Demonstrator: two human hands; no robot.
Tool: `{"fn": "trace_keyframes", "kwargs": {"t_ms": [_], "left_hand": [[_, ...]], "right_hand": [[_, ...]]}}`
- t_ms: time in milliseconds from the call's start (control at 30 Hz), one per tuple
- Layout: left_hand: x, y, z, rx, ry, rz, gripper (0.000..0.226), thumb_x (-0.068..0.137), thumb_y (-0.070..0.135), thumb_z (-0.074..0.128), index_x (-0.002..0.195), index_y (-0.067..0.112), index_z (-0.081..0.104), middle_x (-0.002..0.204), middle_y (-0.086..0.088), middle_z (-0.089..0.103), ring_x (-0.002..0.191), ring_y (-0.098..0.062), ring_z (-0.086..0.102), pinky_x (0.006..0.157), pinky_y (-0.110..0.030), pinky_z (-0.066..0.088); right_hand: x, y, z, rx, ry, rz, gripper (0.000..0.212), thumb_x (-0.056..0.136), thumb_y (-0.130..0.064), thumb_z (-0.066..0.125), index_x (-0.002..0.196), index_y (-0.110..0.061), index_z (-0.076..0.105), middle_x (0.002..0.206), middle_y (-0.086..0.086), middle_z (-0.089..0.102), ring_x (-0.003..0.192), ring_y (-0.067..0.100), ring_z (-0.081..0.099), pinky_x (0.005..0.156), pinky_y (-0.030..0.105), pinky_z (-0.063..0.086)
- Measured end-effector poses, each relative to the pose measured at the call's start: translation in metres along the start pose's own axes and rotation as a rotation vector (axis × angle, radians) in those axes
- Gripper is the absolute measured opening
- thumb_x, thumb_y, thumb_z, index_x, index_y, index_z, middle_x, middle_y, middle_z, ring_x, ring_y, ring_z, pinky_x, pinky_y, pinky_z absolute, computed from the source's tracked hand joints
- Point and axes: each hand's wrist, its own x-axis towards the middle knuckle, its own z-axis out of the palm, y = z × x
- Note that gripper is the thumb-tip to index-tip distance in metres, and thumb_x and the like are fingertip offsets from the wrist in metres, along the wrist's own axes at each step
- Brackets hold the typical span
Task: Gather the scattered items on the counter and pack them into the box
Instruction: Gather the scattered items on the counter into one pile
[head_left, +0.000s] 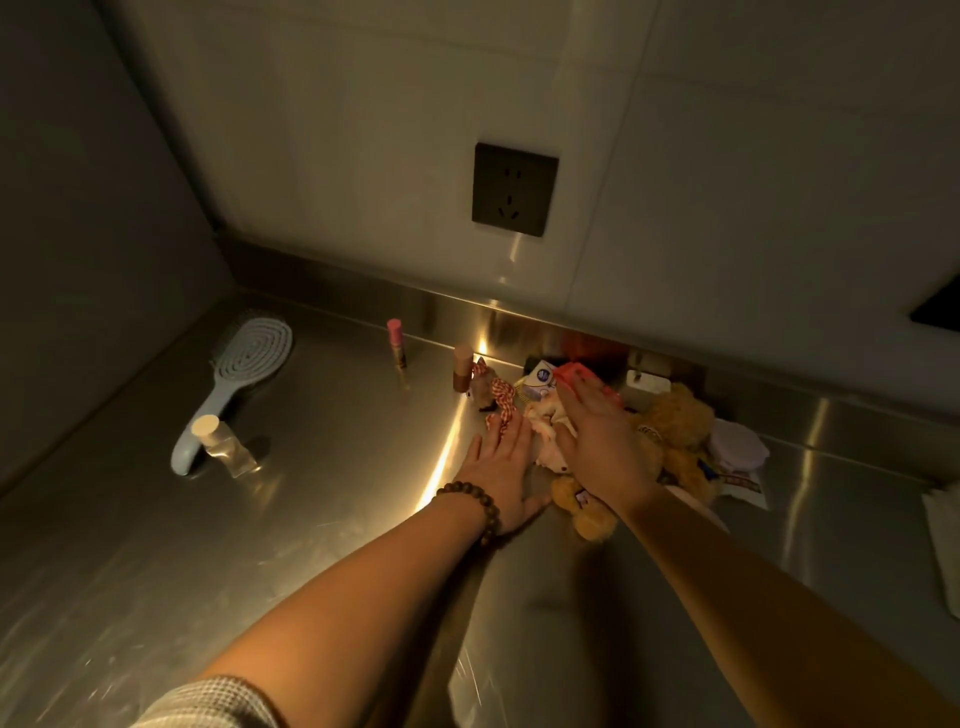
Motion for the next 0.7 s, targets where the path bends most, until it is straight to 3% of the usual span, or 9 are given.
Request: {"fn": "trace_keyframes", "kwargs": {"t_ms": [67, 167, 300, 367, 433, 567, 700], "left_hand": [[-0.005, -0.004, -0.004, -0.030, 0.034, 0.012, 0.095, 0.084, 0.049, 0.052, 0.148, 0.018, -0.011, 0.157, -0.002, -0.014, 0.143, -0.020, -0.014, 0.111, -0.036, -0.009], [-0.023, -0.014, -0.014, -0.135, 0.210, 0.010, 0.084, 0.084, 0.037, 0.053, 0.150, 0.019, 0.004, 0.158, -0.002, 0.004, 0.144, -0.017, 0.000, 0.108, -0.028, -0.010], [-0.058, -0.047, -0.040, -0.220, 0.423, -0.087, 0.065, 0.086, 0.026, 0.054, 0.145, 0.019, 0.027, 0.151, -0.005, 0.027, 0.139, -0.022, 0.023, 0.118, -0.037, 0.011], [-0.074, -0.067, -0.053, -0.197, 0.507, -0.119, 0.058, 0.085, 0.022, 0.055, 0.140, 0.015, 0.036, 0.145, -0.008, 0.035, 0.135, -0.024, 0.029, 0.118, -0.034, 0.009], [-0.095, -0.091, -0.069, -0.138, 0.585, -0.178, 0.056, 0.084, 0.019, 0.057, 0.137, 0.013, 0.040, 0.144, -0.011, 0.037, 0.137, -0.025, 0.026, 0.116, -0.030, 0.002], [-0.128, -0.134, -0.097, -0.051, 0.703, -0.277, 0.056, 0.078, 0.012, 0.062, 0.132, 0.008, 0.046, 0.142, -0.017, 0.039, 0.141, -0.031, 0.019, 0.118, -0.043, 0.009], [-0.151, -0.168, -0.105, 0.001, 0.765, -0.458, 0.066, 0.080, 0.022, 0.065, 0.138, 0.011, 0.038, 0.148, -0.020, 0.028, 0.143, -0.033, 0.012, 0.117, -0.040, 0.005]], "right_hand": [[-0.001, -0.007, 0.000, 0.023, 0.010, 0.013, 0.057, 0.097, -0.031, 0.042, 0.149, -0.021, 0.021, 0.158, 0.001, 0.017, 0.146, 0.016, 0.008, 0.119, 0.034, 0.007], [0.001, -0.023, 0.003, 0.064, 0.039, 0.048, 0.051, 0.097, -0.030, 0.042, 0.146, -0.022, 0.030, 0.156, 0.002, 0.025, 0.145, 0.017, 0.015, 0.116, 0.031, 0.009], [0.013, -0.065, 0.009, 0.158, 0.074, 0.003, 0.041, 0.095, -0.027, 0.044, 0.136, -0.025, 0.045, 0.145, 0.005, 0.040, 0.139, 0.023, 0.027, 0.114, 0.042, 0.027], [0.022, -0.087, 0.012, 0.174, 0.071, -0.061, 0.040, 0.092, -0.024, 0.048, 0.132, -0.024, 0.047, 0.139, 0.003, 0.044, 0.132, 0.022, 0.034, 0.107, 0.043, 0.038], [0.036, -0.118, 0.017, 0.172, 0.057, -0.139, 0.040, 0.091, -0.022, 0.050, 0.131, -0.021, 0.049, 0.138, 0.005, 0.044, 0.131, 0.023, 0.035, 0.105, 0.043, 0.038], [0.070, -0.172, 0.023, 0.216, 0.074, -0.222, 0.042, 0.087, -0.018, 0.059, 0.128, -0.019, 0.053, 0.136, 0.007, 0.045, 0.127, 0.023, 0.037, 0.103, 0.027, 0.024], [0.108, -0.196, 0.028, 0.245, -0.037, -0.161, 0.059, 0.087, -0.017, 0.061, 0.141, -0.020, 0.039, 0.149, 0.012, 0.028, 0.135, 0.029, 0.030, 0.105, 0.042, 0.039]]}}
